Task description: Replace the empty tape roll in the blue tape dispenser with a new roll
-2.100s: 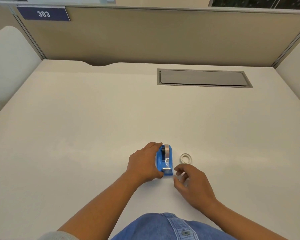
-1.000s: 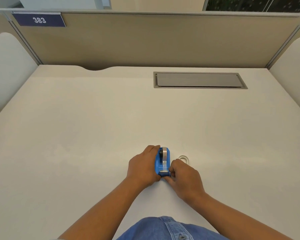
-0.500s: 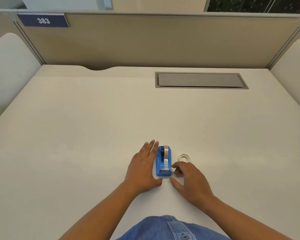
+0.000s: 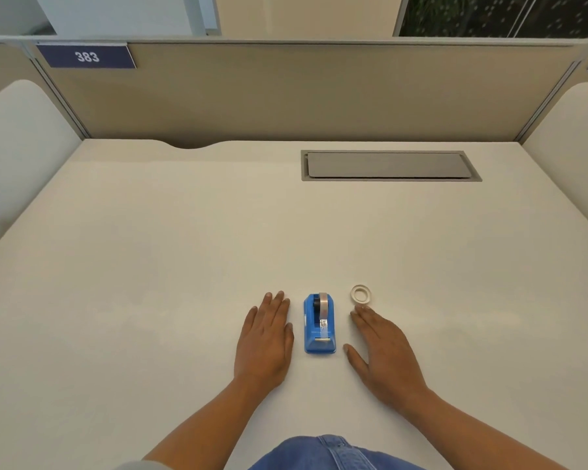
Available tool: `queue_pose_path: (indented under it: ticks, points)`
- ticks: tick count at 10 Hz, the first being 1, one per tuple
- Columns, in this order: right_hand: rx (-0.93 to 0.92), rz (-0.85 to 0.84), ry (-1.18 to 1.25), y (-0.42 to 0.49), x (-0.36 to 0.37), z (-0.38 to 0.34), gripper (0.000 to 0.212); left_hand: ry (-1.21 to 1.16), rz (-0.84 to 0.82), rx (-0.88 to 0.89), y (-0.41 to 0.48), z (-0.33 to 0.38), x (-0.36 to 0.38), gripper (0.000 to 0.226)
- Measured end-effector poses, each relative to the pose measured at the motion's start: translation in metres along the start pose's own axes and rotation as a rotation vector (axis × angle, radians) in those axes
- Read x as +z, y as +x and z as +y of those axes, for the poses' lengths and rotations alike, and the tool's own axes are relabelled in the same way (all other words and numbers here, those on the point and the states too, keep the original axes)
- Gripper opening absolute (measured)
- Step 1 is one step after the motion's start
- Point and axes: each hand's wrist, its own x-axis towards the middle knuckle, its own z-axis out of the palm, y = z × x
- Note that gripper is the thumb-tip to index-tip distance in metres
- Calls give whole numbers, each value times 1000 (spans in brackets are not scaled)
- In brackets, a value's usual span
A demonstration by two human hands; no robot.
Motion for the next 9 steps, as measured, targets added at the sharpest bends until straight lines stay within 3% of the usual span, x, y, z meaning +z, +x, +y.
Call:
queue_pose_path:
  ticks: [3,7,9]
  points:
    - [20,-102,-96,2,6,1,71,96,-59,35,2,-3,4,54]
    - [29,-169,-43,3,3,-3,60,91,-32,17,-1,1,5,55]
    - [18,-79,8,10,-8,0,60,144,77,106,6,16,-19,64]
